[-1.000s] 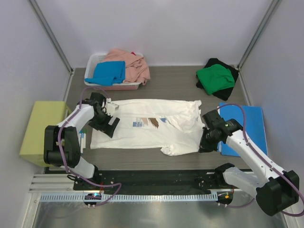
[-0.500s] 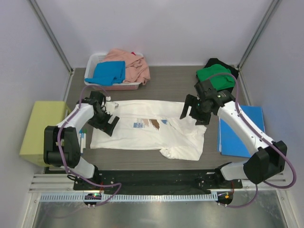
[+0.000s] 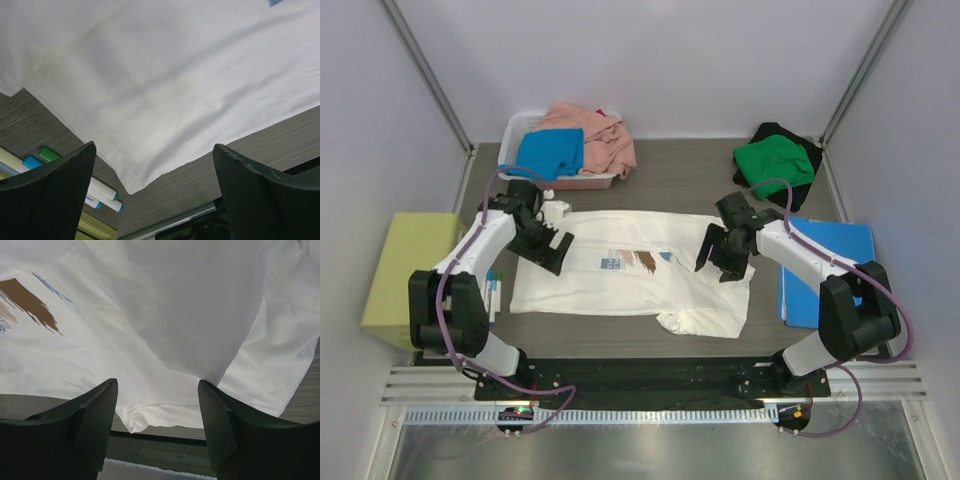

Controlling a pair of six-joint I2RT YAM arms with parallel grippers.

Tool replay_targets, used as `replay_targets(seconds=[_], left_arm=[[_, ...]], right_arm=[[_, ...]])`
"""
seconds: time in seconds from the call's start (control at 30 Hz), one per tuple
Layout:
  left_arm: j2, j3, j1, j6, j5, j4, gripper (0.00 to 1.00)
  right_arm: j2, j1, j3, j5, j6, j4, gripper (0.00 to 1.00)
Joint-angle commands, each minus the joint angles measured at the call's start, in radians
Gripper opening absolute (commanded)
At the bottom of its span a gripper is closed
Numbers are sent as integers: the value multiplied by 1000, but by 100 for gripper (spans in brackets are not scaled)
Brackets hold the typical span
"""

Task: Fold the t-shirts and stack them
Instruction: Fold the tshirt

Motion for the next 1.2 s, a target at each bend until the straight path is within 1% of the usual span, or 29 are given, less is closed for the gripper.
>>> replay_targets(seconds=[0.0,0.1,0.27,0.43,0.53,0.63,0.67,0.73,0.77,0.83,0.87,0.93,0.97,1.0,1.17], left_arm=[[4,105,-48,-35,67,-59,100],[-6,124,-65,-46,71,-60,100],[-28,110,-65,-43,59,-65,100],[-37,95,-67,-37,41,-60,100],[-34,95,-65,-42,44,-54,100],[-28,99,-65,-46,50,-53,100],[-28,99,-65,-46,50,-53,100],[-32,90,-65,-45,45,-50,100],[-37,85,-65,-45,41,-48,100],[-42,69,-65,-43,36,-40,100],[-42,61,-65,-43,28,-36,100],[-43,44,-67,-40,24,-28,100],[-43,39,-67,-40,21,-25,100],[-45,29,-67,-42,13,-17,100],[-45,21,-65,-40,8,-5,100]], right_arm=[[-54,4,13,38,-19,28,71],[-40,4,14,52,-26,31,71],[-21,4,-21,37,-37,46,71],[-49,4,-65,31,-37,45,70],[-55,5,-87,48,-37,54,66],[-34,4,-90,45,-35,75,55],[-31,4,-88,46,-34,83,49],[-20,4,-84,52,-34,97,42],[-14,4,-72,55,-35,100,32],[-3,4,-55,64,-43,104,24],[8,4,-35,69,-45,104,17],[15,4,-16,66,-48,106,10],[18,4,-4,52,-46,106,4],[17,2,0,43,-43,103,2],[-52,8,-12,-24,-22,84,1]])
